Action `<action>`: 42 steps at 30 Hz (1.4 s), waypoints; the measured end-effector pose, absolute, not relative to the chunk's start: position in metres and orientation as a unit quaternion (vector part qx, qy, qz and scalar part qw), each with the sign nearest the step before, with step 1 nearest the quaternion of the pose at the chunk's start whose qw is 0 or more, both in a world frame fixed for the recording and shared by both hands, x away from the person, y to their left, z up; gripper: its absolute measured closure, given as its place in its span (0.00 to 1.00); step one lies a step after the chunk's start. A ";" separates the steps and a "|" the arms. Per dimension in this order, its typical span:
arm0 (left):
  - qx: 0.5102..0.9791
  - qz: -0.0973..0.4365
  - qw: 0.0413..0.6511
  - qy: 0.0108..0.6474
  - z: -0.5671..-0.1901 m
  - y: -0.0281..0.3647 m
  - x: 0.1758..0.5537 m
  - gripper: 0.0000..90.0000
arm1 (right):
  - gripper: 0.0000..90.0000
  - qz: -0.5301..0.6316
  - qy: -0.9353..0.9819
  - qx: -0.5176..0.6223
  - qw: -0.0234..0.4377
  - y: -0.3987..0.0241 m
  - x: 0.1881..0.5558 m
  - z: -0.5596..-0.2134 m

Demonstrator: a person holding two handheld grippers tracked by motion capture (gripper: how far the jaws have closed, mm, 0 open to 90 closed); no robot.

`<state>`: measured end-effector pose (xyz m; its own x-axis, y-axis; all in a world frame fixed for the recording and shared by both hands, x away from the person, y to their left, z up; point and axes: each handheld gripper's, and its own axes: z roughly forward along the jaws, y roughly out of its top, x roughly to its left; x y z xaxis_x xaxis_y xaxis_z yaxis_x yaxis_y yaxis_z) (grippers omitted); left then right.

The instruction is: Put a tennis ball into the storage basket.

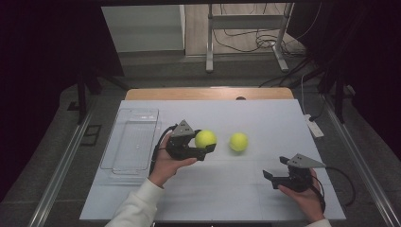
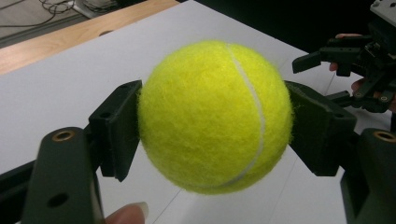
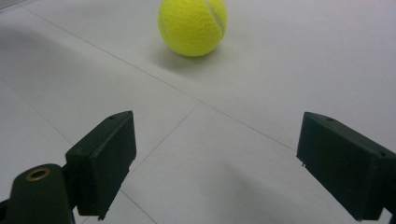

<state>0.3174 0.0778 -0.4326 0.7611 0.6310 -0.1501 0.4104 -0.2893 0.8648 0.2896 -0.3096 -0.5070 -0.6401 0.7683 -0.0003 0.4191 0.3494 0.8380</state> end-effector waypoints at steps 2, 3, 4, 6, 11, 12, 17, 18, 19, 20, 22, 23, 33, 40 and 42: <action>0.793 0.112 0.501 0.329 -0.431 0.080 0.317 0.29 | 0.14 0.432 0.796 0.373 0.202 -0.310 0.290 -0.507; 0.791 0.113 0.502 0.330 -0.430 0.081 0.317 0.29 | 0.14 0.432 0.796 0.373 0.202 -0.310 0.290 -0.507; 0.790 0.114 0.504 0.331 -0.430 0.082 0.317 0.29 | 0.14 0.431 0.796 0.374 0.201 -0.310 0.289 -0.507; 0.787 0.115 0.506 0.334 -0.428 0.085 0.317 0.29 | 0.14 0.431 0.796 0.373 0.202 -0.310 0.290 -0.507; 0.783 0.121 0.509 0.336 -0.425 0.089 0.317 0.29 | 0.14 0.431 0.796 0.374 0.201 -0.310 0.289 -0.507; 0.782 0.121 0.510 0.337 -0.424 0.091 0.317 0.29 | 0.14 0.431 0.796 0.374 0.202 -0.310 0.289 -0.507; 0.779 0.127 0.511 0.341 -0.423 0.095 0.317 0.29 | 0.14 0.432 0.795 0.374 0.202 -0.310 0.289 -0.507; 0.778 0.129 0.511 0.342 -0.422 0.096 0.317 0.29 | 0.14 0.432 0.796 0.374 0.202 -0.310 0.289 -0.507; 0.777 0.130 0.511 0.343 -0.422 0.097 0.317 0.29 | 0.14 0.432 0.796 0.374 0.202 -0.310 0.289 -0.507; 0.776 0.131 0.512 0.345 -0.421 0.098 0.317 0.29 | 0.14 0.432 0.796 0.374 0.202 -0.310 0.289 -0.507; 0.775 0.134 0.512 0.345 -0.421 0.100 0.317 0.29 | 0.14 0.432 0.796 0.374 0.202 -0.310 0.289 -0.507; 0.773 0.133 0.514 0.347 -0.420 0.101 0.317 0.29 | 0.14 0.432 0.796 0.374 0.202 -0.310 0.289 -0.507; 0.765 0.139 0.520 0.354 -0.416 0.110 0.318 0.29 | 0.14 0.432 0.795 0.375 0.202 -0.310 0.289 -0.507; 0.759 0.144 0.524 0.358 -0.413 0.117 0.318 0.29 | 0.14 0.432 0.795 0.375 0.202 -0.310 0.289 -0.507; 0.758 0.147 0.524 0.360 -0.412 0.119 0.318 0.29 | 0.14 0.432 0.795 0.375 0.202 -0.310 0.289 -0.507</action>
